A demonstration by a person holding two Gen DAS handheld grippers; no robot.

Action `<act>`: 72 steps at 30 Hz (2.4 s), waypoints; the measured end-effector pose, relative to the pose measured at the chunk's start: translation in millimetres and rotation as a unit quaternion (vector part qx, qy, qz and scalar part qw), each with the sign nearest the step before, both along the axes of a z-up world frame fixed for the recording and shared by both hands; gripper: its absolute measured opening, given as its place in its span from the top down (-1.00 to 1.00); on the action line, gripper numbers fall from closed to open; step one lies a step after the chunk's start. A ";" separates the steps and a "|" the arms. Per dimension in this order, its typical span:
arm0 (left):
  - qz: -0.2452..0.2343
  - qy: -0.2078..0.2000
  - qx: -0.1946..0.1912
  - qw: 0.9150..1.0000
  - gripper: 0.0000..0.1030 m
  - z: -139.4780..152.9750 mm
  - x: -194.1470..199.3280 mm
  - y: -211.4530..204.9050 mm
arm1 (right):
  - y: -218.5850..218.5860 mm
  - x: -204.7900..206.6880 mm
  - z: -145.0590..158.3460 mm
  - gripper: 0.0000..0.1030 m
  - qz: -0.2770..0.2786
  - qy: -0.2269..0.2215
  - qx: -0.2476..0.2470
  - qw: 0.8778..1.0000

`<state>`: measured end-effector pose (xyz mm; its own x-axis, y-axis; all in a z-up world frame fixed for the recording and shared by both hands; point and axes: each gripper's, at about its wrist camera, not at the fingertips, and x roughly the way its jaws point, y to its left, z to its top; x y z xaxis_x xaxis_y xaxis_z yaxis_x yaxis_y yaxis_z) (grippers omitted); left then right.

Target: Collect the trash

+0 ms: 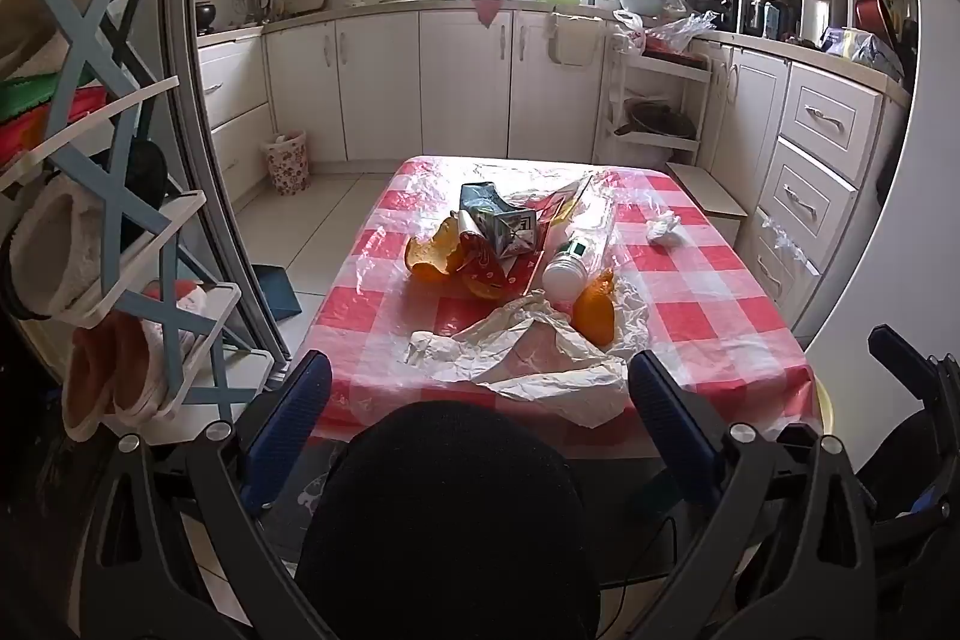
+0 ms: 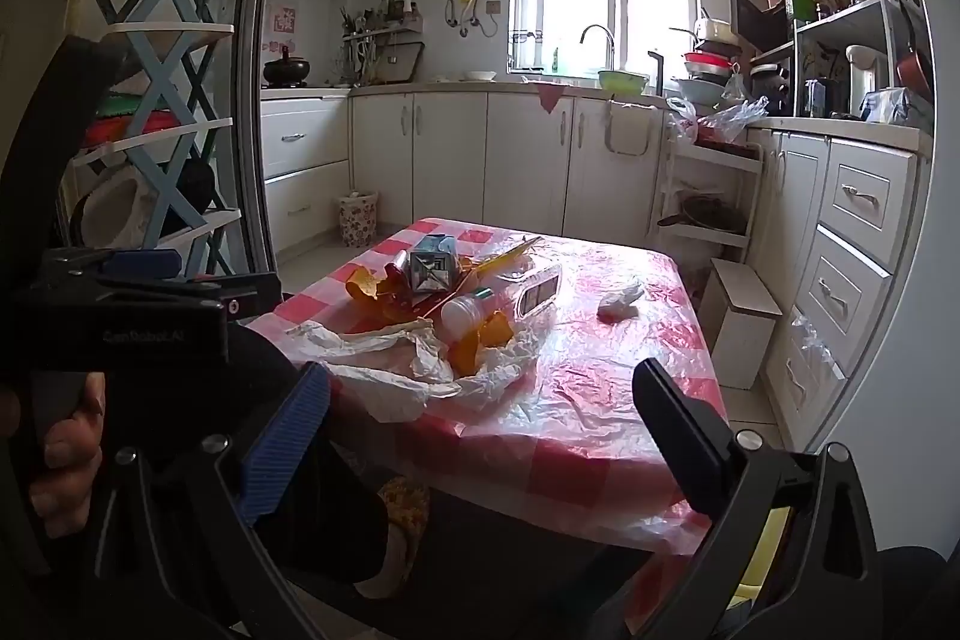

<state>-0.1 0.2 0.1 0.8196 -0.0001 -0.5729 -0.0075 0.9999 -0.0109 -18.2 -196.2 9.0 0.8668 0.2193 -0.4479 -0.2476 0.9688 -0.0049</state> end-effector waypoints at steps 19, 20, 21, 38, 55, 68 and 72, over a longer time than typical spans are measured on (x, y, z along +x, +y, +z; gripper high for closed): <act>0.000 0.000 0.000 1.000 -0.85 0.1 0.0 -0.6 | -5.0 0.4 0.5 -0.89 -0.002 0.004 0.005 1.000; 0.000 0.000 0.000 1.000 -0.85 0.0 0.0 -0.5 | -5.1 0.3 0.5 -0.89 -0.002 0.004 0.005 1.000; 0.000 0.000 0.000 1.000 -0.85 0.0 0.2 -0.5 | -5.2 0.2 0.2 -0.89 -0.002 0.004 0.005 1.000; 0.000 0.000 0.000 1.000 -0.85 -0.7 -0.2 0.7 | -5.8 -0.2 -1.4 -0.89 -0.002 0.006 0.005 1.000; 0.003 -0.001 0.048 0.999 -0.85 -1.0 4.2 1.5 | -14.5 14.6 0.3 -0.89 -0.005 0.022 0.025 0.999; -0.023 0.064 -0.029 0.997 -0.85 -41.5 56.7 7.0 | -13.8 76.1 -32.5 -0.85 0.005 0.106 0.052 0.993; -0.037 0.091 0.004 0.995 -0.85 -53.7 79.5 -8.1 | -12.8 98.1 -42.4 -0.64 0.005 0.134 0.059 0.989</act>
<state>79.4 -7.9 -53.6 0.7006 -0.0506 -0.7118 0.0641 0.9979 -0.0079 79.9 -209.0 -33.4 0.7174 0.2918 -0.6326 -0.2351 0.9562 0.1745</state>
